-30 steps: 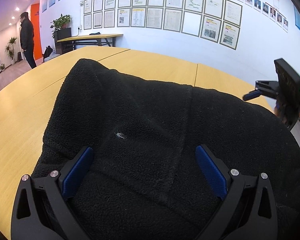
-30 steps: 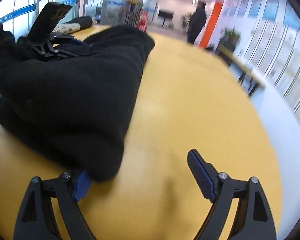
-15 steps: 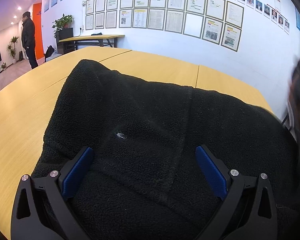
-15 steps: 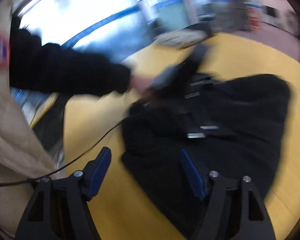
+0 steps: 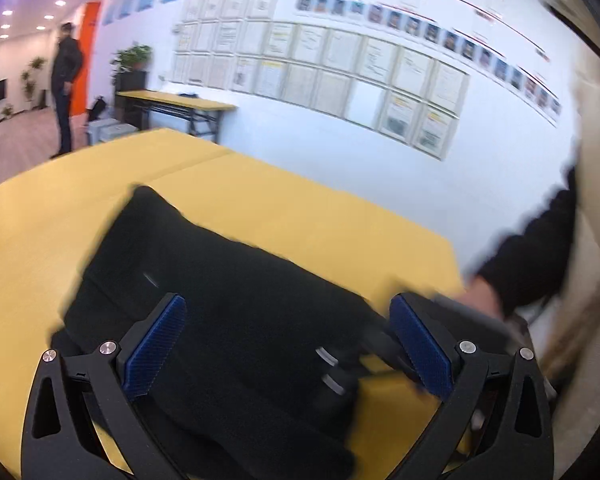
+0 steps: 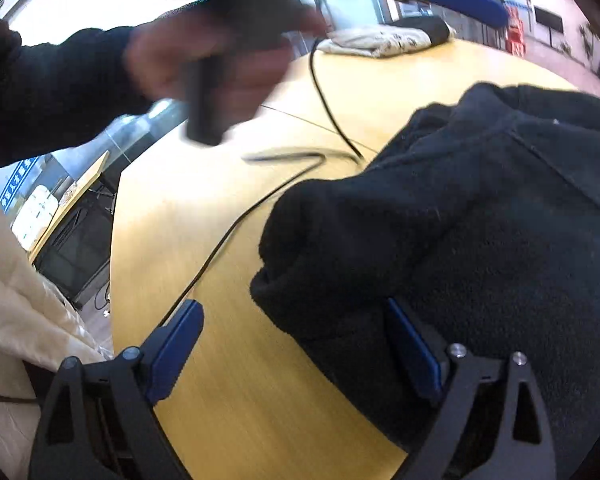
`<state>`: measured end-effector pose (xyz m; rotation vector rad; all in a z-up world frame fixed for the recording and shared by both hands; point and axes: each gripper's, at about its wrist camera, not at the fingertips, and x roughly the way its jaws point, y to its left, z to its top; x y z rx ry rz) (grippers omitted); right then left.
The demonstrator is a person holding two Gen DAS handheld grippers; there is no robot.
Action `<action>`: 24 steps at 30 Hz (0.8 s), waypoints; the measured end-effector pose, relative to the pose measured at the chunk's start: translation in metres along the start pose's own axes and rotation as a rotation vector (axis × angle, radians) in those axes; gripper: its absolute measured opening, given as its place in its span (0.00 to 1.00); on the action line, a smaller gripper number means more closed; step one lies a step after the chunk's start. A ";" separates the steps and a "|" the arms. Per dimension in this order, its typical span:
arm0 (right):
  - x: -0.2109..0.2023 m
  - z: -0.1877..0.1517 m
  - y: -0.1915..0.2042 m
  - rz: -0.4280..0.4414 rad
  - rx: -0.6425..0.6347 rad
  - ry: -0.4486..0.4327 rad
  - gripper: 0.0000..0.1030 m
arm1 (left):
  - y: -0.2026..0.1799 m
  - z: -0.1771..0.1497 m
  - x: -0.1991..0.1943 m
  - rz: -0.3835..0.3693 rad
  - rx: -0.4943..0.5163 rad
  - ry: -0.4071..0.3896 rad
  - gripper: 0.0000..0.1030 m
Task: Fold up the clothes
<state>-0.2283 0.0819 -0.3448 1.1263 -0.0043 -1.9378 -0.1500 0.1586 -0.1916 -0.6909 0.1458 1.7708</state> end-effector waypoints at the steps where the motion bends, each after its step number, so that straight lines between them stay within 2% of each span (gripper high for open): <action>1: -0.008 -0.004 -0.003 0.020 0.012 -0.022 0.92 | -0.001 -0.011 -0.003 -0.009 -0.046 0.000 1.00; 3: -0.025 -0.011 -0.008 0.059 0.036 -0.065 0.92 | -0.001 -0.032 0.018 -0.010 -0.083 0.146 1.00; 4: -0.033 -0.015 -0.010 0.079 0.048 -0.087 0.91 | -0.002 -0.043 0.024 -0.003 -0.089 0.187 1.00; 7: -0.070 -0.031 -0.023 0.123 0.122 -0.143 0.90 | -0.009 -0.062 0.030 0.015 -0.039 0.176 1.00; 10: -0.128 -0.049 -0.048 0.110 0.258 -0.181 0.90 | -0.017 -0.074 0.036 0.045 0.045 0.194 1.00; 11: -0.141 -0.051 -0.055 0.108 0.286 -0.200 0.90 | -0.020 -0.078 0.038 0.057 0.079 0.205 1.00; 13: -0.176 -0.051 -0.072 0.110 0.337 -0.253 0.90 | -0.031 -0.099 0.047 0.125 0.232 0.266 0.99; 15: -0.194 -0.043 -0.086 0.085 0.330 -0.289 0.90 | -0.041 -0.120 0.056 0.192 0.384 0.326 0.99; 18: -0.211 -0.031 -0.098 0.046 0.304 -0.325 0.90 | -0.044 -0.134 0.066 0.247 0.495 0.362 0.99; 21: -0.215 -0.019 -0.100 0.011 0.256 -0.334 0.90 | -0.037 -0.123 0.059 0.212 0.421 0.363 0.99; 23: -0.228 -0.018 -0.097 0.047 0.232 -0.320 0.90 | -0.033 -0.108 0.048 0.186 0.349 0.369 0.99; 24: -0.230 -0.021 -0.085 0.094 0.224 -0.284 0.90 | -0.030 -0.097 0.039 0.174 0.295 0.362 1.00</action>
